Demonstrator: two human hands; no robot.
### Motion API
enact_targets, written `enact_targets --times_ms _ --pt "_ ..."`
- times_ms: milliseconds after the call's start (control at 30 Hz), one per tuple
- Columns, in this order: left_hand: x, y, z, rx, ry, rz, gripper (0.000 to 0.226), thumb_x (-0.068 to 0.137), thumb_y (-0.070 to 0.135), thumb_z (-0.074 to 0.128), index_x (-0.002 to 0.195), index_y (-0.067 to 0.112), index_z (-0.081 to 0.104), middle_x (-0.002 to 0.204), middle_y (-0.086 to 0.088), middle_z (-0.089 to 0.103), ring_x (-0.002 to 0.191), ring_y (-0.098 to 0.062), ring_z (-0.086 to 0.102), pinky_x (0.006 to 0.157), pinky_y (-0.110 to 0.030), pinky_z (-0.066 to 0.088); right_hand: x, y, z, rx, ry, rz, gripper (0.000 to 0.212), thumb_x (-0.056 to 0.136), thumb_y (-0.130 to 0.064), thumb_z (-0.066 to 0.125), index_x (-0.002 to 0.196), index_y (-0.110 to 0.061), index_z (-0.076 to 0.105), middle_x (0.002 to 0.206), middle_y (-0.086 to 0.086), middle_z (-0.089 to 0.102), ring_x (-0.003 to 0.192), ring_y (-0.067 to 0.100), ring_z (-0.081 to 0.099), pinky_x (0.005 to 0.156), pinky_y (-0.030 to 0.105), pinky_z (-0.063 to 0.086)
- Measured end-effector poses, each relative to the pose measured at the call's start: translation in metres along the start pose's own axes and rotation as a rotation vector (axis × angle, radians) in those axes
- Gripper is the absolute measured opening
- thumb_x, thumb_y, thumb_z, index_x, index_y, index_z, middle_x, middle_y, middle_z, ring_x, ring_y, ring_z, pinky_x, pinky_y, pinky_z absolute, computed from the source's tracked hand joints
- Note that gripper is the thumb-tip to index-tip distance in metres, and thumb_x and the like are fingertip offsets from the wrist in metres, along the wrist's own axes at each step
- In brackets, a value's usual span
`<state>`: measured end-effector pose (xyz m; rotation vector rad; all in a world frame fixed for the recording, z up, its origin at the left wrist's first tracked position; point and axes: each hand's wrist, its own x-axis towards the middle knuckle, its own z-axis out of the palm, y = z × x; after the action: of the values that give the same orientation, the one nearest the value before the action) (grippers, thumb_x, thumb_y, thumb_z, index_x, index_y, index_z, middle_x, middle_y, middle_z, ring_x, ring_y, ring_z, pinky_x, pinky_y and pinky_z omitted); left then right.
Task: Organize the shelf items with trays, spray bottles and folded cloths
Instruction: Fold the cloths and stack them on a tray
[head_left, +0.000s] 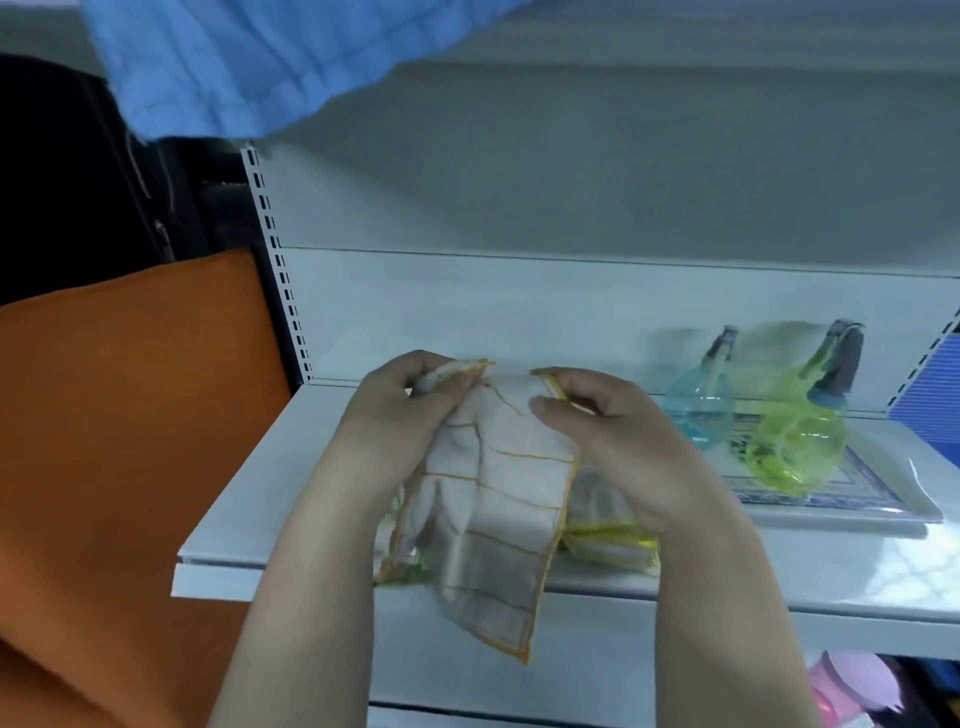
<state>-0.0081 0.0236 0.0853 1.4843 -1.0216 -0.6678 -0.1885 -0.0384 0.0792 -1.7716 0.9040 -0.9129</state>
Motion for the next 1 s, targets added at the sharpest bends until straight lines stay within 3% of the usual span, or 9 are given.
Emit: enact_targets --times_ms 100,200,267,367,533,633,767,867,1000 --pt "0.001 0.004 0.005 -0.013 0.139 0.066 0.021 0.095 0.039 0.062 0.083 0.024 0.072 0.072 0.001 0.067 0.065 -0.009 0.058 0.062 -0.028 0.045 0.002 0.001 -0.019 -0.031 0.13 -0.035 0.019 0.093 -0.034 0.061 0.088 -0.016 0.065 0.071 -0.011 0.056 0.069 0.008 0.052 0.07 0.031 0.039" --pt "-0.002 0.012 0.014 -0.016 0.282 0.095 0.033 0.1 0.038 0.053 0.07 0.027 0.061 0.054 0.013 0.049 0.051 -0.007 0.042 0.053 -0.026 0.033 0.001 0.003 -0.035 -0.087 0.221 -0.047 0.018 0.095 -0.034 0.058 0.083 -0.02 0.062 0.061 -0.012 0.05 0.056 0.004 0.045 0.054 0.017 0.036" --pt "-0.004 0.015 0.022 -0.119 0.335 0.066 0.036 0.1 0.037 0.051 0.068 0.022 0.057 0.054 0.012 0.046 0.054 -0.012 0.04 0.06 -0.031 0.033 0.001 0.009 -0.041 -0.147 0.215 -0.033 0.023 0.094 -0.036 0.059 0.077 -0.021 0.061 0.053 -0.012 0.047 0.047 0.002 0.041 0.044 0.013 0.032" --pt "-0.008 0.018 0.03 -0.288 0.363 0.028 0.037 0.098 0.038 0.052 0.079 0.008 0.056 0.067 -0.003 0.047 0.067 -0.021 0.044 0.068 -0.039 0.035 0.0 0.017 -0.047 -0.178 0.181 -0.007 0.03 0.089 -0.042 0.067 0.076 -0.015 0.063 0.053 -0.01 0.043 0.05 0.007 0.04 0.052 0.023 0.032" --pt "-0.015 0.027 0.032 -0.167 0.208 0.053 0.018 0.089 0.032 0.07 0.09 0.015 0.074 0.092 -0.012 0.075 0.084 -0.024 0.071 0.077 -0.039 0.055 0.001 0.005 -0.055 0.298 0.162 0.025 0.033 0.065 -0.046 0.079 0.083 -0.018 0.076 0.082 0.01 0.065 0.08 0.022 0.059 0.078 0.041 0.047" --pt "-0.017 0.029 0.035 -0.028 0.257 0.142 0.029 0.092 0.027 0.068 0.068 0.011 0.071 0.064 -0.003 0.062 0.062 -0.013 0.053 0.061 -0.029 0.04 -0.001 0.0 -0.056 0.313 0.2 0.033 0.023 0.07 -0.037 0.08 0.089 -0.024 0.078 0.082 0.012 0.06 0.078 0.024 0.059 0.079 0.049 0.05" --pt "-0.024 0.03 0.042 0.117 0.313 0.158 0.064 0.095 0.031 0.062 0.047 0.02 0.022 0.044 0.009 0.017 0.044 -0.01 0.018 0.047 -0.025 0.014 -0.009 -0.007 -0.044 0.226 0.168 0.049 0.018 0.085 -0.019 0.073 0.097 -0.032 0.075 0.07 0.004 0.049 0.066 0.017 0.051 0.057 0.032 0.053" --pt "-0.029 0.034 0.049 0.19 0.228 0.21 0.061 0.097 0.036 0.06 0.052 0.019 0.023 0.048 0.007 0.017 0.046 -0.011 0.018 0.047 -0.027 0.014 -0.013 -0.022 -0.026 0.222 0.148 -0.012 0.022 0.088 -0.013 0.068 0.102 -0.029 0.072 0.065 -0.001 0.053 0.055 0.007 0.054 0.052 0.03 0.058" --pt "-0.032 0.041 0.048 0.177 0.058 0.293 0.051 0.098 0.037 0.056 0.056 0.01 0.045 0.051 0.002 0.033 0.051 -0.014 0.028 0.051 -0.031 0.02 -0.008 -0.037 -0.001 0.225 0.24 -0.082 0.022 0.088 -0.016 0.064 0.102 -0.031 0.073 0.092 0.007 0.073 0.088 0.021 0.072 0.069 0.042 0.062"
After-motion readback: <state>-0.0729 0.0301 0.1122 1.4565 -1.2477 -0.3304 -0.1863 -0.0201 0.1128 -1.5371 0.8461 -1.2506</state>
